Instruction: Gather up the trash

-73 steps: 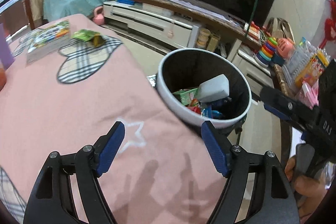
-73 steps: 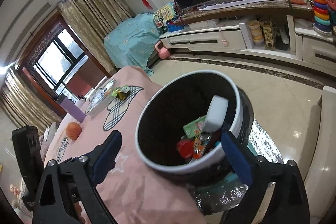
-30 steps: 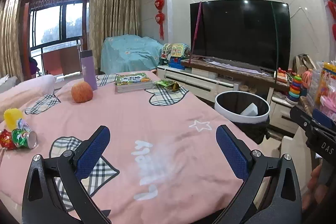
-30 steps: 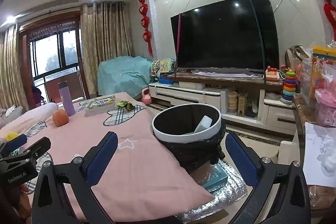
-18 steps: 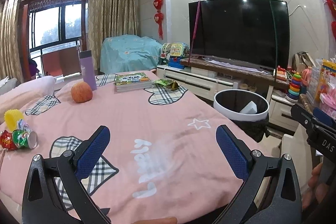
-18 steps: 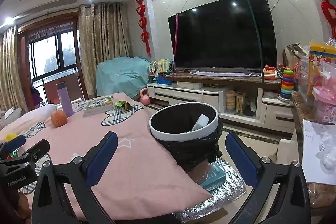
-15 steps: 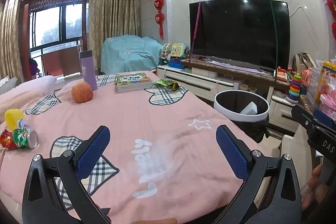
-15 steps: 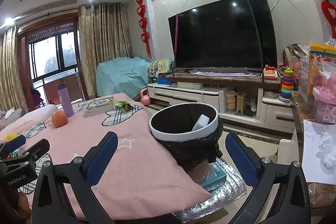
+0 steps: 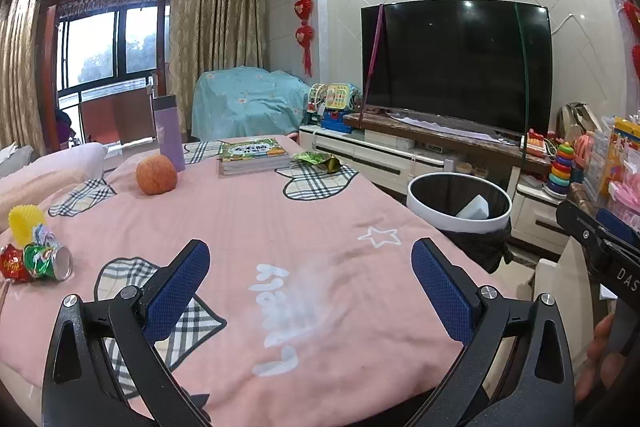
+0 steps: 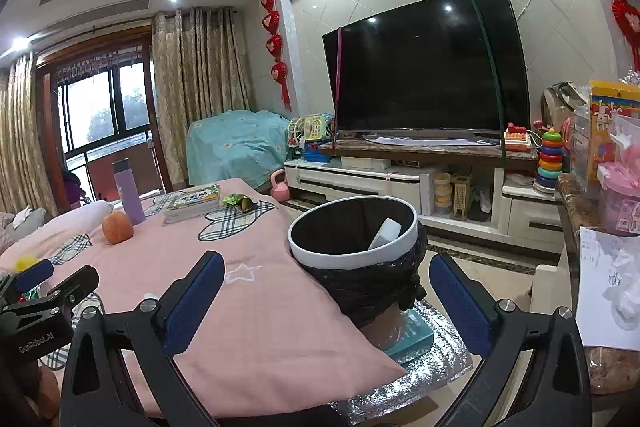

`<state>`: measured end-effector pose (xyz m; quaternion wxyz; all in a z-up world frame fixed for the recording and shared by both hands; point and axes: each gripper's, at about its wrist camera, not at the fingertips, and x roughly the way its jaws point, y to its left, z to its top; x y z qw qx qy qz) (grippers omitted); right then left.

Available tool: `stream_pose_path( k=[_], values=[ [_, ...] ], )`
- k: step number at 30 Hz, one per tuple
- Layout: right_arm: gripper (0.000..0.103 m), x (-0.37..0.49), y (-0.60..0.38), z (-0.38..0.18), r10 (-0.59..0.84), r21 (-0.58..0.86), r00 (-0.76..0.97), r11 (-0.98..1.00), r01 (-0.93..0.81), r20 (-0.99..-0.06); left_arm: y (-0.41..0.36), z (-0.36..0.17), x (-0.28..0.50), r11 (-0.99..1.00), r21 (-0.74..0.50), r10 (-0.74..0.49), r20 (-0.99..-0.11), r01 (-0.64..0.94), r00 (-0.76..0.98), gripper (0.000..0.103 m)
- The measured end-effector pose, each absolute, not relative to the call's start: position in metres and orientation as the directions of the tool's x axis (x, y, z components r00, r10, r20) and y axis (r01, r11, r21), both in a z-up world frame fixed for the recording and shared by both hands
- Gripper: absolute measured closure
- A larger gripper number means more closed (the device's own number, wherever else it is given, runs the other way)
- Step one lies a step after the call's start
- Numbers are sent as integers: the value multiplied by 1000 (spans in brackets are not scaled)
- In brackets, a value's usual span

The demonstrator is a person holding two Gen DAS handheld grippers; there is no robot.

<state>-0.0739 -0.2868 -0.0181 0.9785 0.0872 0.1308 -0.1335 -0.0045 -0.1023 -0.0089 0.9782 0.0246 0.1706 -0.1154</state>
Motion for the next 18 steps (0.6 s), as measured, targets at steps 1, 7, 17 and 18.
stream_pose_path(
  k=[1, 7, 17, 18],
  values=[
    [0, -74, -287, -18, -238, 137, 930, 949, 283, -279, -102, -9, -5, 972, 8, -219, -339, 235, 915, 0],
    [0, -74, -287, -18, -235, 141, 931, 949, 282, -279, -102, -8, -4, 973, 4, -216, -345, 231, 913, 0],
    [0, -73, -286, -19, -233, 138, 929, 950, 281, -287, -101, -8, -3, 973, 4, -216, -348, 232, 912, 0],
    [0, -73, -286, -19, -233, 138, 928, 950, 281, -290, -101, -8, -4, 973, 4, -216, -348, 232, 912, 0]
  ],
)
